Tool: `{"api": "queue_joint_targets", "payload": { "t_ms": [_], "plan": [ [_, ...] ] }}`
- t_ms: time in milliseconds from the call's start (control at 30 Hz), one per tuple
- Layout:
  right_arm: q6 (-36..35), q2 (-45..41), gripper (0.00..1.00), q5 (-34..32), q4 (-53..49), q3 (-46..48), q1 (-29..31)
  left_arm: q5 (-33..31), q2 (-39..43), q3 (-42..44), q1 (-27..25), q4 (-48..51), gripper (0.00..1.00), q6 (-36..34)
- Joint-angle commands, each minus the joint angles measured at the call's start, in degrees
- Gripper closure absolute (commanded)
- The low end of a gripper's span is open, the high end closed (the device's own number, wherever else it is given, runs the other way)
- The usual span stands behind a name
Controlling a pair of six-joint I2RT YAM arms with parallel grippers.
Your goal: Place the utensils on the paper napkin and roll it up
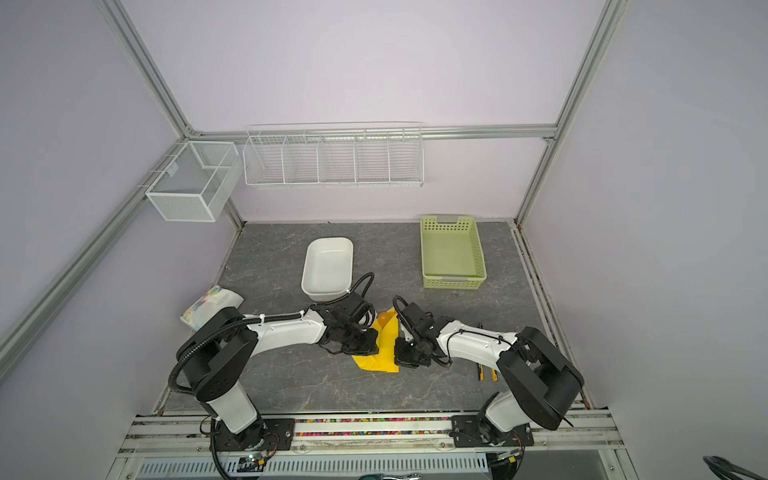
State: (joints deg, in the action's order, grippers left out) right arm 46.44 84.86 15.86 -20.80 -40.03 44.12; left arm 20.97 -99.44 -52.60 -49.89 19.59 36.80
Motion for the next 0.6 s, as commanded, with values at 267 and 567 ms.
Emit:
{"api": "queue_joint_targets", "payload": {
  "t_ms": [267, 567],
  "plan": [
    [-1.26, 2.17, 0.93, 0.89, 2.03, -1.00, -1.63, -4.14, -1.36, 1.78, 0.14, 4.54, 1.00, -0.57],
    [-2.25, 2.77, 0.93, -0.49, -1.19, -0.79, -2.11, -4.17, -1.36, 1.88, 0.19, 4.65, 1.00, -0.66]
  ]
}}
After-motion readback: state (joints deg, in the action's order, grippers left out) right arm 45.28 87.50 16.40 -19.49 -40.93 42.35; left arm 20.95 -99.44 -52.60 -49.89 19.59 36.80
